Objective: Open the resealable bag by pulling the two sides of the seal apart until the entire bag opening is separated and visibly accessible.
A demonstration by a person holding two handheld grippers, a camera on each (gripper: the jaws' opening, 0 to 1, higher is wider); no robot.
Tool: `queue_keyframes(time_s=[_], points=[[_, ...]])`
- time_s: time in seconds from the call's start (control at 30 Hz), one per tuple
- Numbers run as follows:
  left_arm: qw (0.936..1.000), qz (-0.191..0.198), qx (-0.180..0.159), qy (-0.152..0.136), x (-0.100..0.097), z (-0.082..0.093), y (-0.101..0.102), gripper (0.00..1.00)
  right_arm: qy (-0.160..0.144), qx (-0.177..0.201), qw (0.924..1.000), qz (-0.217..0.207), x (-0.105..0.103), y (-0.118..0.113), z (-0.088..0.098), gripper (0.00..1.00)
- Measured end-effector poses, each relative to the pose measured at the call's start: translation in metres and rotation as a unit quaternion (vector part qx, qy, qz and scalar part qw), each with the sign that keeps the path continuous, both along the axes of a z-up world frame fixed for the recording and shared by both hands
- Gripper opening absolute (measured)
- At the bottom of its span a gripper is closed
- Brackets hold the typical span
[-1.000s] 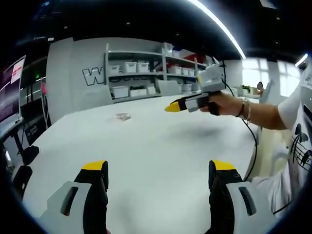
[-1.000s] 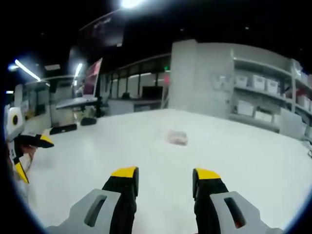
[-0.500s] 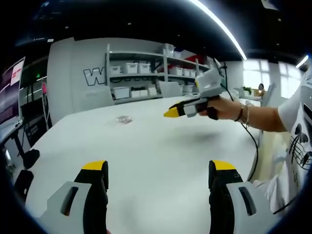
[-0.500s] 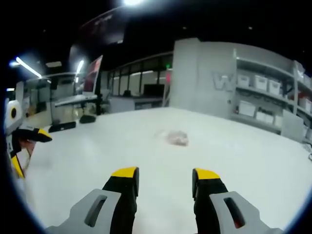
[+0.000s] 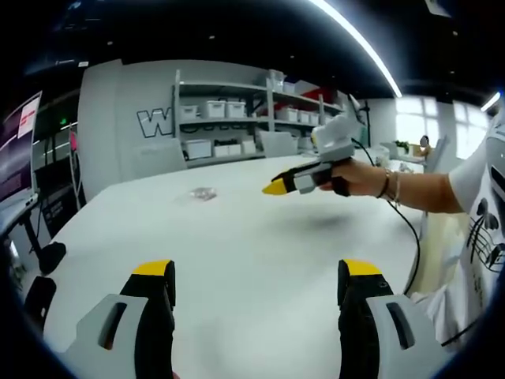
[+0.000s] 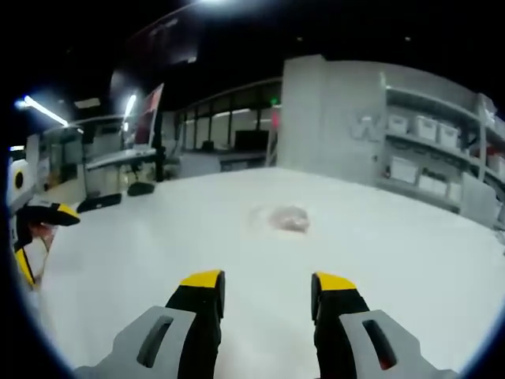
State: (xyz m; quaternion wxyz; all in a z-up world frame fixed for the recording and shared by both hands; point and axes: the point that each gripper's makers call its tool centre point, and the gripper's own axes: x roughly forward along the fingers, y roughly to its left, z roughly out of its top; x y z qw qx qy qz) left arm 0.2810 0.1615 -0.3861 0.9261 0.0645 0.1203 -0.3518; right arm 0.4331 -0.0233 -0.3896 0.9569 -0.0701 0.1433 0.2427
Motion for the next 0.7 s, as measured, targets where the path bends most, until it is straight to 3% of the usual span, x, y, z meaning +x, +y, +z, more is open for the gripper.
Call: queue_keyframes(time_s=[0.13, 0.7], points=[[1.0000, -0.002, 0.001, -0.002, 0.000, 0.003, -0.002, 0.83, -0.010, -0.010, 0.9999, 0.001, 0.003, 0.001, 0.004, 0.42], [1.0000, -0.005, 0.000, 0.002, -0.001, 0.002, -0.008, 0.83, -0.002, -0.011, 0.9999, 0.010, 0.018, 0.011, -0.002, 0.40]])
